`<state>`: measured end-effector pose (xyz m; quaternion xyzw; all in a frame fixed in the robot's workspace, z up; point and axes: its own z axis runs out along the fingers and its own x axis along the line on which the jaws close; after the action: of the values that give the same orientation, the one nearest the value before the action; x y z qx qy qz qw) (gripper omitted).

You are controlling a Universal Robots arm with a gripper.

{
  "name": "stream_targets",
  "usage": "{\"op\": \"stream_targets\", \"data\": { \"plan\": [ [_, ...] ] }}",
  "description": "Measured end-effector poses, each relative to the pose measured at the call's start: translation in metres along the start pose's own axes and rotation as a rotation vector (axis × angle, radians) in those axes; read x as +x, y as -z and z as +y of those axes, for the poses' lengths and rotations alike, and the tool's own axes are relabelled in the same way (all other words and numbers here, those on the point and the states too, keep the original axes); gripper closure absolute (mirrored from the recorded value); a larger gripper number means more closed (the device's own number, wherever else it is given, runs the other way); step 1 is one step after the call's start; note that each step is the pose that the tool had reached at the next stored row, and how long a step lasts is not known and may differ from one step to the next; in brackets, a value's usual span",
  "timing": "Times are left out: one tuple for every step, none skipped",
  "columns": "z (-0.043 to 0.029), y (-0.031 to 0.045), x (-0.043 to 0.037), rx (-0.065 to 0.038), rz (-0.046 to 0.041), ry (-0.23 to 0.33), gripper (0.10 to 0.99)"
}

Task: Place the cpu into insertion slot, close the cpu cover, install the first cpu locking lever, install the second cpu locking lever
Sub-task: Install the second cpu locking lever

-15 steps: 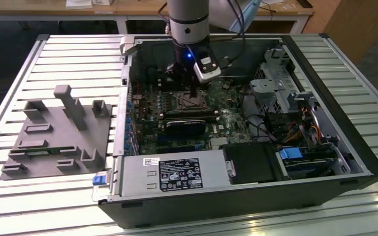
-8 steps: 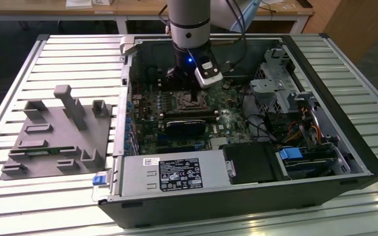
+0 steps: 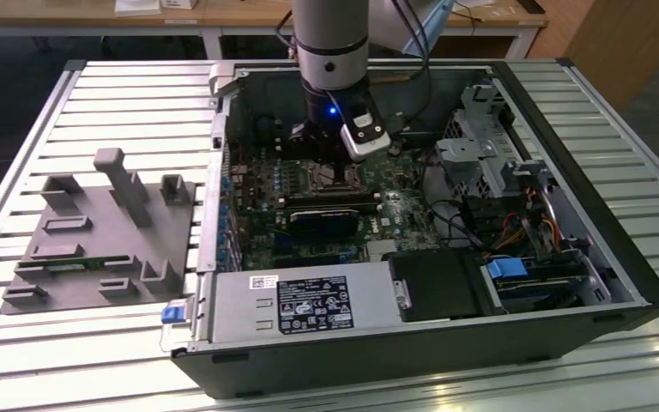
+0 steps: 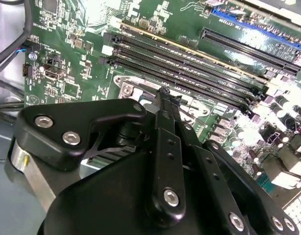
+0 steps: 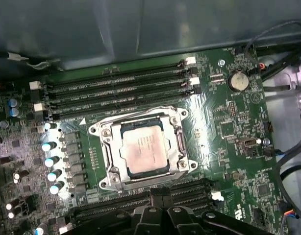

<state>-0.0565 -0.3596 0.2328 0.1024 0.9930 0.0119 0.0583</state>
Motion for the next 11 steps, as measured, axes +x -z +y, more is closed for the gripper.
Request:
{"op": "stream_targets", "data": {
  "plan": [
    [-0.0001, 0.0000, 0.0000, 0.000, 0.0001, 0.000, 0.980],
    [-0.0002, -0.0001, -0.0002, 0.001, 0.0052, 0.000, 0.980],
    [-0.0002, -0.0003, -0.0006, 0.004, 0.0174, 0.000, 0.980],
    [-0.0002, -0.0005, -0.0011, 0.007, 0.0327, 0.000, 0.980],
    [-0.0001, -0.0008, -0.0016, 0.011, 0.0500, -0.001, 0.980],
    [-0.0001, -0.0010, -0.0021, 0.015, 0.0654, -0.001, 0.980],
    [0.0000, -0.0014, -0.0025, 0.018, 0.0809, -0.001, 0.980],
    [0.0001, -0.0015, -0.0026, 0.021, 0.0904, -0.001, 0.980],
    [-0.0001, -0.0014, -0.0026, 0.021, 0.0907, -0.001, 0.980],
    [-0.0001, -0.0014, -0.0026, 0.021, 0.0907, -0.001, 0.980],
    [-0.0002, -0.0015, -0.0026, 0.021, 0.0907, -0.001, 0.980]
  ]
}}
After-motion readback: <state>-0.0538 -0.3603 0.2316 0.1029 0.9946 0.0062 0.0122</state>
